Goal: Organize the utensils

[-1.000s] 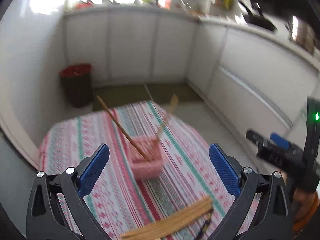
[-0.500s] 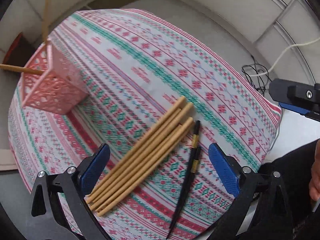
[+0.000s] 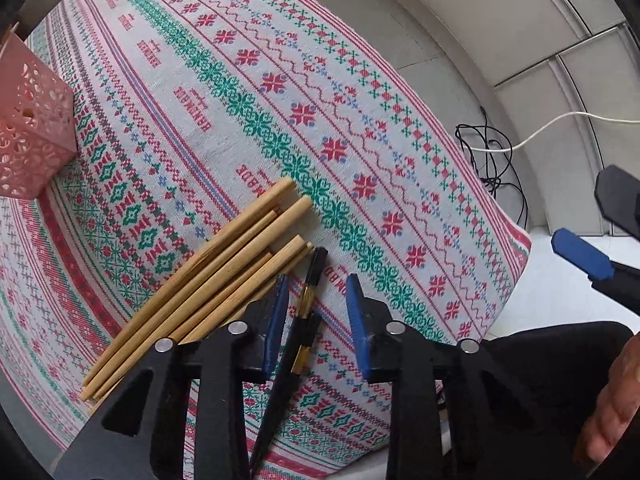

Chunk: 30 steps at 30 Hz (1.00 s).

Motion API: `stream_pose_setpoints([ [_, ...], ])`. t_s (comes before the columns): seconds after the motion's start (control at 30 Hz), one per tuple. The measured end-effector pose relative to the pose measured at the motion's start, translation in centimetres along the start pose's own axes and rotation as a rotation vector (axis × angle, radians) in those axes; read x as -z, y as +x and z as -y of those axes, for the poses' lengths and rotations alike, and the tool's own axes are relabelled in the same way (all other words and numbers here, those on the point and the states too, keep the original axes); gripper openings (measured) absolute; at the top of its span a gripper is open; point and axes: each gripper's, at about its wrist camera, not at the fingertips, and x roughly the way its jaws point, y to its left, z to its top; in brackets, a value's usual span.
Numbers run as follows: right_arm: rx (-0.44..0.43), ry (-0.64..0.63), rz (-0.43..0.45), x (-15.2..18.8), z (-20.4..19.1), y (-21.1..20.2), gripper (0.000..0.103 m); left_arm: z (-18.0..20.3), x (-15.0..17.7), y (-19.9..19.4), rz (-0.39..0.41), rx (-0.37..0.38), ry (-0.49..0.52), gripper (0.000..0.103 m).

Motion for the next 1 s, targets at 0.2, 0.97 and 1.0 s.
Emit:
stream_pose_setpoints([
  [0.2,0.007,0.019,0.009,-0.3,0.5,0.0,0.096,0.9,-1.4,-0.3,-0.019,-0.016,0.016,0.025],
  [0.97,0.279,-0.372,-0.112,7.7,-6.7,10.0,0.096,-4.9,4.0,-5.7,0.215,-0.154,-0.133,0.006],
  [1.0,0.295,-0.400,-0.125,8.4,-7.2,10.7,0.096,-5.4,4.4,-6.3,0.232,-0.164,-0.145,0.006],
])
